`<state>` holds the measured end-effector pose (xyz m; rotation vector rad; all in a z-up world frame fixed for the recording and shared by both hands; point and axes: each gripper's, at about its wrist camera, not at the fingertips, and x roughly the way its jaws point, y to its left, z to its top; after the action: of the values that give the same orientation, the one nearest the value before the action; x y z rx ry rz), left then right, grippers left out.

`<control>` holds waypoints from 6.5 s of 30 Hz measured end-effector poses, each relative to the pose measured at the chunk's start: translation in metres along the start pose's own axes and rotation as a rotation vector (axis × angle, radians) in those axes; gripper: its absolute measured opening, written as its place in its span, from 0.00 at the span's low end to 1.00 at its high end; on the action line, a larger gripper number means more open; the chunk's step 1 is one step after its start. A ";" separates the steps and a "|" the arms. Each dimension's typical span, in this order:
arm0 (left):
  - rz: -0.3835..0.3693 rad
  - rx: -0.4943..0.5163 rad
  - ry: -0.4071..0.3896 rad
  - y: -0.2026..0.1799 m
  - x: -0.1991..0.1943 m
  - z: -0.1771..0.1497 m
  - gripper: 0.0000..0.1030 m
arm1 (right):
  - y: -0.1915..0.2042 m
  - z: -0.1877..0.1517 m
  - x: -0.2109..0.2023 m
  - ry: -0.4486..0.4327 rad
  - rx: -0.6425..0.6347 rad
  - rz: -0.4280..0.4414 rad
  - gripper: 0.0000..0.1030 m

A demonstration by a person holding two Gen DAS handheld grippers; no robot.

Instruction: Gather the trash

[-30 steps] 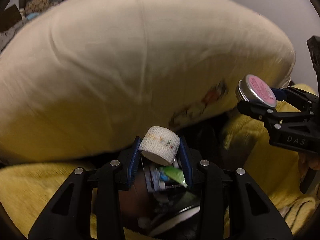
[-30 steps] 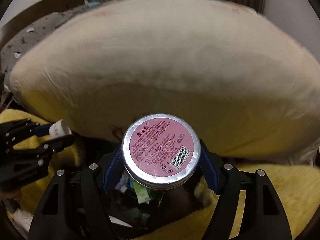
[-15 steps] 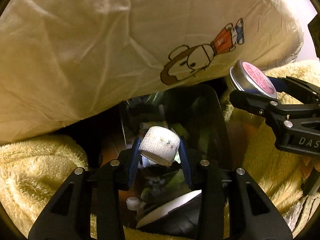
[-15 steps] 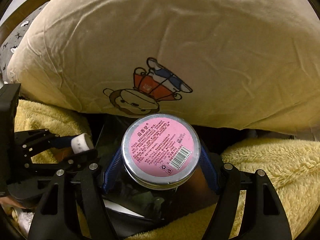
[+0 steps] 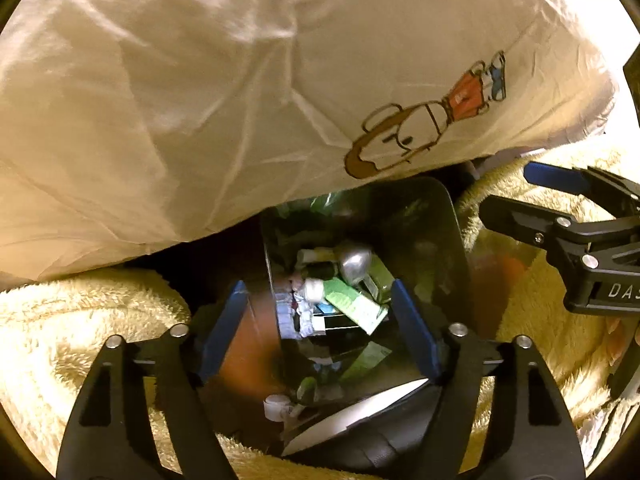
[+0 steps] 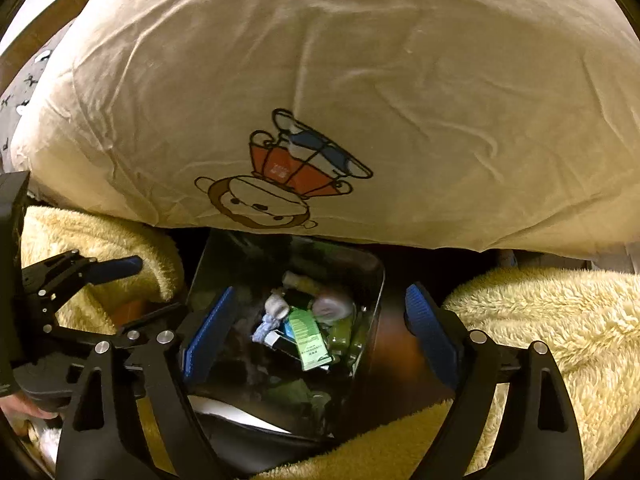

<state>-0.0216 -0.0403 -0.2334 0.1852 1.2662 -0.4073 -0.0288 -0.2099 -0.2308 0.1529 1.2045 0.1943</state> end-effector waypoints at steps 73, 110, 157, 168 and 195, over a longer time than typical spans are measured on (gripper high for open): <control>0.210 -0.112 -0.770 0.015 -0.291 0.047 0.92 | 0.055 0.065 -0.269 -0.700 -0.022 -0.281 0.96; 0.212 -0.125 -0.775 0.017 -0.294 0.047 0.92 | 0.057 0.066 -0.268 -0.695 -0.029 -0.281 0.96; 0.211 -0.132 -0.778 0.019 -0.293 0.045 0.92 | 0.057 0.068 -0.264 -0.689 -0.030 -0.283 0.97; 0.215 -0.133 -0.776 0.018 -0.293 0.045 0.92 | 0.057 0.067 -0.264 -0.691 -0.029 -0.283 0.97; 0.213 -0.145 -0.781 0.015 -0.294 0.045 0.92 | 0.059 0.065 -0.261 -0.684 -0.016 -0.288 0.97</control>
<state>-0.0467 0.0143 0.0580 0.0259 0.4951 -0.1681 -0.0619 -0.2140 0.0430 0.0229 0.5324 -0.1007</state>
